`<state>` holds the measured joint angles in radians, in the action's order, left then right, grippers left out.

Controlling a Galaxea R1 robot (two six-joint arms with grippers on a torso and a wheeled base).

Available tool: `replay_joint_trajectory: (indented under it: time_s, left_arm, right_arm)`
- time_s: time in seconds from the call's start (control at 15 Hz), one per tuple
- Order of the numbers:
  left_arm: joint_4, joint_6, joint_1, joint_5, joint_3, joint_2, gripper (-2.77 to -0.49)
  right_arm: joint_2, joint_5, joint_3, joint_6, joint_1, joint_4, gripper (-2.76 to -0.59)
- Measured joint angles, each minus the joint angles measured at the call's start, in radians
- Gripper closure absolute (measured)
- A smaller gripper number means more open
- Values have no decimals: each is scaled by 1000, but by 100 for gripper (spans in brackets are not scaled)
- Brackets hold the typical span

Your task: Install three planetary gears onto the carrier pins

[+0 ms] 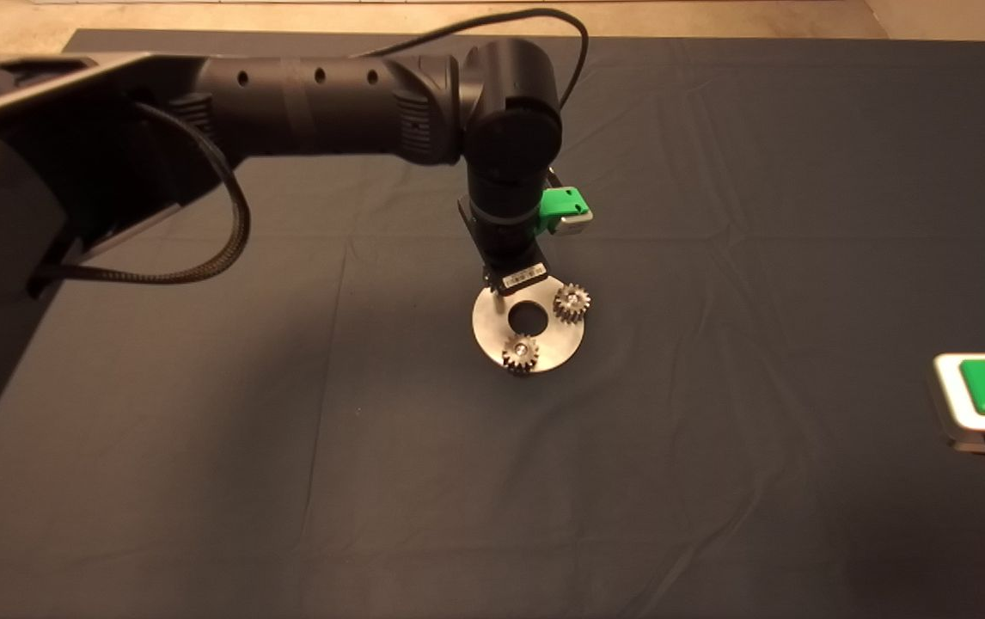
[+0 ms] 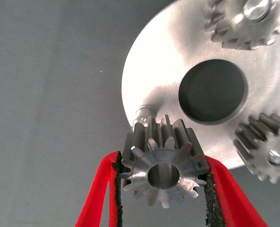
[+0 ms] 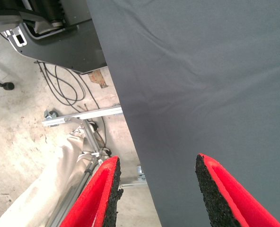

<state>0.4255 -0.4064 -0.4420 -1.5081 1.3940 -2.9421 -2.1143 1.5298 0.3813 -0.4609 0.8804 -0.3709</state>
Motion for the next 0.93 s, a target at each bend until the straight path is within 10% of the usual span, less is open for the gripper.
replay_joint_trajectory:
  time_s: [0.13,0.93]
  left_arm:
    - [28,1,36,-10,-3,0,-80]
    - [62,14,35,-4,-1,0,-80]
  right_arm:
    - [0,0,0,0,0,0,-116]
    - [0,0,0,0,-2,0,-116]
